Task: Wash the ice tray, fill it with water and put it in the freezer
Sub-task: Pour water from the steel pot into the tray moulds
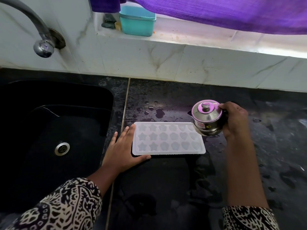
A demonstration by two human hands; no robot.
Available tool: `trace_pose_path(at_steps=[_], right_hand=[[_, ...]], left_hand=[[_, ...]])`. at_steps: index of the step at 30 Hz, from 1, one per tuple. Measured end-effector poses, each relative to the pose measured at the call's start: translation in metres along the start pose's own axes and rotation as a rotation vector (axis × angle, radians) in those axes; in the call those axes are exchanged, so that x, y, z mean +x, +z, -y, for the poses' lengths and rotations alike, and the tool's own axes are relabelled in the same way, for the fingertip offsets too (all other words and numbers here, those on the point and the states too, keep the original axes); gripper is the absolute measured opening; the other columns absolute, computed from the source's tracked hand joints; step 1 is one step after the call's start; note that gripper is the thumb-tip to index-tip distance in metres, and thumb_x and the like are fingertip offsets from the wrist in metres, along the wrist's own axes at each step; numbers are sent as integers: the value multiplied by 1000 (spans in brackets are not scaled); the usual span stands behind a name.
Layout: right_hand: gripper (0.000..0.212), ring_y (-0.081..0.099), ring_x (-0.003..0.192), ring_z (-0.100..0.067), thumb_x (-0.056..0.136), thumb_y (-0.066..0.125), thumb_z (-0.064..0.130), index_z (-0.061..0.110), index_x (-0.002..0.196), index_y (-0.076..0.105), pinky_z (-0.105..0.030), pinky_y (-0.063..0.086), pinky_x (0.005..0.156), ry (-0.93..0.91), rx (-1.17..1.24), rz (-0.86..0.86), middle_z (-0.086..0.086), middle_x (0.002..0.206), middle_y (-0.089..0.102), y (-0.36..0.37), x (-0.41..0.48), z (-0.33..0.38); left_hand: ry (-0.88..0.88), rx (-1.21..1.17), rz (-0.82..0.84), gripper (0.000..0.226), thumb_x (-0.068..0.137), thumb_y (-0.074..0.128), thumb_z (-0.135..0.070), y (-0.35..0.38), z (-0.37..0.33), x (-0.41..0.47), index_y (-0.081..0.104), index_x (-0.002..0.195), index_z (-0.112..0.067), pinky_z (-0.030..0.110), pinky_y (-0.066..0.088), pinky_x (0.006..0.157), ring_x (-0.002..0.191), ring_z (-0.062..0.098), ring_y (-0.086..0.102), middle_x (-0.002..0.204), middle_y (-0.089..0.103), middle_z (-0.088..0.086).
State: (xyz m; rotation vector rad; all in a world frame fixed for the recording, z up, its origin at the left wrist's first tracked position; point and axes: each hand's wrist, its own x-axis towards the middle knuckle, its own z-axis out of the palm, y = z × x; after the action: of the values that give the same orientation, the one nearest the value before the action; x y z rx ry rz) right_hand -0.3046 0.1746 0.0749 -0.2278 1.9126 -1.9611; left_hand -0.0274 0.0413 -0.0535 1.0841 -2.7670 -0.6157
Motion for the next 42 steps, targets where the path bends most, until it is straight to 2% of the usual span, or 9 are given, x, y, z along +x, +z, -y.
trace_pose_path(at_steps=[3, 7, 11, 16, 25, 31, 42], right_hand=[[17, 51, 60, -9, 80, 55, 3, 11, 64, 56, -20, 44, 55, -6, -41, -7, 8, 50, 54, -5, 1, -1], [16, 50, 67, -14, 78, 57, 5, 11, 64, 56, -27, 45, 64, -13, -101, -19, -4, 65, 53, -8, 3, -3], [18, 47, 61, -12, 79, 58, 6, 11, 63, 53, -22, 45, 58, -42, -157, -20, -5, 64, 49, -9, 5, -3], [17, 50, 62, -10, 81, 59, 8, 11, 66, 54, -19, 47, 58, -58, -199, -15, -3, 66, 51, -10, 5, -4], [16, 50, 64, -12, 81, 59, 8, 11, 66, 53, -24, 47, 62, -46, -200, -12, -4, 66, 51, -12, 7, -2], [16, 43, 54, -11, 77, 60, 6, 11, 63, 54, -19, 42, 51, -53, -183, -16, -3, 59, 47, -13, 10, -3], [13, 47, 59, -12, 78, 59, 7, 10, 67, 55, -23, 45, 56, -54, -202, -10, -4, 63, 49, -13, 8, -2]], left_hand=[[-1, 2, 7, 128, 56, 20, -100, -1, -1, 0, -5, 156, -23, 35, -6, 120, 145, -1, -5, 163, 4, -12], [-3, 6, 14, 129, 55, 17, -101, -2, -1, 1, -6, 155, -23, 35, -6, 121, 145, -1, -5, 163, 4, -12], [-1, 10, 12, 128, 56, 18, -100, -2, -1, 0, -6, 155, -23, 35, -6, 120, 142, -4, -8, 163, 4, -12], [0, 5, 10, 129, 55, 16, -101, -1, -1, 0, -5, 156, -23, 36, -4, 121, 144, -1, -5, 163, 5, -11], [7, -2, 1, 128, 57, 19, -101, 0, -1, 0, -4, 156, -23, 37, -3, 121, 146, 0, -3, 163, 6, -11], [11, -6, -14, 128, 57, 21, -100, 1, 0, 0, 1, 156, -21, 38, -1, 122, 148, 3, 2, 163, 8, -11], [15, -16, -22, 126, 60, 29, -97, 1, 0, 0, 1, 156, -22, 38, -1, 122, 147, 3, 2, 163, 9, -10]])
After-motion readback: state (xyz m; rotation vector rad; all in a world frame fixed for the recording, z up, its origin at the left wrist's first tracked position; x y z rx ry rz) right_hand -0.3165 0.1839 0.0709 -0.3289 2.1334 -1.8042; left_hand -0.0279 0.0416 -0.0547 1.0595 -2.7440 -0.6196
